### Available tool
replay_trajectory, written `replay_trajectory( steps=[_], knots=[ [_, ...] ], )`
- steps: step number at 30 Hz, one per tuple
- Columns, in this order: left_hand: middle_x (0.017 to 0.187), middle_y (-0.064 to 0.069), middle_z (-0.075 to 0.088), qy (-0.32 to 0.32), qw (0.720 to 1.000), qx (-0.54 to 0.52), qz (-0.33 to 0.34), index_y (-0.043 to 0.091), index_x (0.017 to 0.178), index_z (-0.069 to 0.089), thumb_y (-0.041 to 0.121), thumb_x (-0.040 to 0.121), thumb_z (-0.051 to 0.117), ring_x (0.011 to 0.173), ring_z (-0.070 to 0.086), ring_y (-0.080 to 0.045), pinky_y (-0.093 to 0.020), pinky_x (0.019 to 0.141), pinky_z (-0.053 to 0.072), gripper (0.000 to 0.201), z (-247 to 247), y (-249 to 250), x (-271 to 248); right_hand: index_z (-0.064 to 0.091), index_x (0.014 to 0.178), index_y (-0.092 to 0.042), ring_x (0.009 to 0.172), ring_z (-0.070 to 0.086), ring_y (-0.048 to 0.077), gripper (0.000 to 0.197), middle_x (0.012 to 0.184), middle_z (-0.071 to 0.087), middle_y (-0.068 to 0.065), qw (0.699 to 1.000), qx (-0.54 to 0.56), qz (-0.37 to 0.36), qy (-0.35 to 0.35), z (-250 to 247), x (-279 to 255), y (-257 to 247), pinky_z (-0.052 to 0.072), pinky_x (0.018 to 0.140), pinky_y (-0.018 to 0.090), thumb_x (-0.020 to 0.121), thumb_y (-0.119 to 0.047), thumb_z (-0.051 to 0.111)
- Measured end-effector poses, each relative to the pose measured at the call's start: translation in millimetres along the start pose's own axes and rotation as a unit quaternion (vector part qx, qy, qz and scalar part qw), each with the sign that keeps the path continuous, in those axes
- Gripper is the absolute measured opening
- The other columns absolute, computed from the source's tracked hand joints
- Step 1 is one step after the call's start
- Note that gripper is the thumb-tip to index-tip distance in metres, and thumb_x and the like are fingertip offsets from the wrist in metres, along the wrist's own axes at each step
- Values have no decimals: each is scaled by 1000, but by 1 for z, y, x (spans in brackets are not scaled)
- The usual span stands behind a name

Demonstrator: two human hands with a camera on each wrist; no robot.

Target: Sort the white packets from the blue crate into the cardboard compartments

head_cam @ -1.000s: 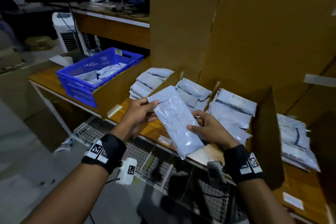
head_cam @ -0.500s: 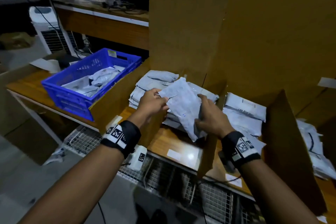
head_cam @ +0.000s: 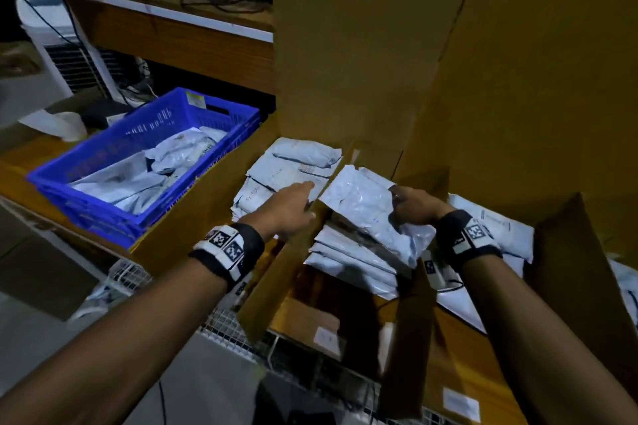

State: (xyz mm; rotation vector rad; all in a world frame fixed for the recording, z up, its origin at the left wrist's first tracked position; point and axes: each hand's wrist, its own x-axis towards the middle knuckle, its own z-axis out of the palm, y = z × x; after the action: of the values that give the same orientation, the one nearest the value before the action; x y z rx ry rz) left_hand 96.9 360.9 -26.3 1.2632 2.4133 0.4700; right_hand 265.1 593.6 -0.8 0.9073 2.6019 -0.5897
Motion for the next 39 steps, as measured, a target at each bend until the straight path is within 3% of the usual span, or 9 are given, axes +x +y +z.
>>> replay_trajectory(
  steps=[4, 8, 12, 16, 23, 26, 30, 36, 39],
  knots=[
    [177, -11, 1, -68, 996, 49, 41, 12, 169, 0, 32, 107, 56, 163, 9, -29, -42, 131, 16, 86, 28, -18, 11, 53, 117, -9, 96, 58, 31, 44, 105, 62, 10, 999, -46, 10, -26, 13, 35, -6, 43, 60, 31, 78, 2, 69],
    [176, -4, -18, -72, 994, 56, 61, 17, 168, -12, 27, 111, 47, 164, -3, -30, -56, 129, 20, 83, 46, -28, 7, 50, 136, -6, 115, 59, 35, 45, 136, 60, 18, 996, -69, 32, -45, 35, 69, -6, 41, 76, 30, 95, -12, 66],
    [177, -11, -8, 1, 992, 65, 105, 8, 168, -6, 13, 106, 51, 162, 10, -33, -50, 121, 37, 84, 55, -33, 1, 49, 142, -5, 136, 52, 34, 43, 152, 50, 16, 993, -77, 40, -79, 65, 88, 1, 44, 101, 35, 104, -21, 59],
    [178, -7, -6, 11, 993, 46, 112, 10, 168, -6, 1, 99, 54, 159, 19, -33, -47, 114, 45, 92, 58, -34, 1, 50, 136, -11, 123, 60, 37, 42, 142, 58, 19, 995, -56, 59, -63, 86, 97, 5, 48, 91, 39, 99, -25, 64],
    [178, -1, -3, 2, 996, 8, 88, 18, 169, -8, 7, 103, 52, 160, 16, -28, -49, 121, 38, 89, 60, -32, 2, 33, 159, -29, 131, 44, 48, 71, 153, 37, 20, 996, -87, 0, 22, 122, 59, -11, 45, 108, 55, 97, -26, 66],
    [178, -2, -1, 0, 996, 4, 86, 18, 168, -8, 5, 102, 53, 160, 17, -28, -49, 122, 37, 91, 61, -30, 1, 1, 166, -42, 157, 9, 47, 90, 175, -5, 9, 994, -81, 16, -73, 153, 54, -18, 22, 121, 71, 103, -28, 64],
    [178, -3, 4, 1, 997, 7, 83, 18, 168, -7, 7, 103, 54, 160, 19, -28, -50, 122, 36, 90, 61, -29, 0, -19, 161, -51, 157, -26, 43, 95, 170, -35, -2, 992, -55, 49, -107, 179, 53, -21, -3, 118, 78, 105, -50, 57],
    [177, -8, 12, 16, 995, 1, 102, 14, 169, -1, 19, 109, 47, 159, 23, -28, -51, 123, 36, 77, 60, -32, -4, -17, 162, -50, 156, -27, 44, 88, 170, -36, -2, 993, -30, 43, -109, 174, 49, -25, -4, 119, 77, 106, -53, 51],
    [174, -3, 21, 11, 996, -38, 76, 18, 169, 12, 33, 110, 45, 156, 27, -25, -50, 120, 38, 68, 47, -28, -11, 8, 167, -36, 160, 0, 47, 67, 176, -8, 7, 998, -15, 17, -51, 156, 37, -28, 15, 122, 70, 111, -41, 44]
  ],
)
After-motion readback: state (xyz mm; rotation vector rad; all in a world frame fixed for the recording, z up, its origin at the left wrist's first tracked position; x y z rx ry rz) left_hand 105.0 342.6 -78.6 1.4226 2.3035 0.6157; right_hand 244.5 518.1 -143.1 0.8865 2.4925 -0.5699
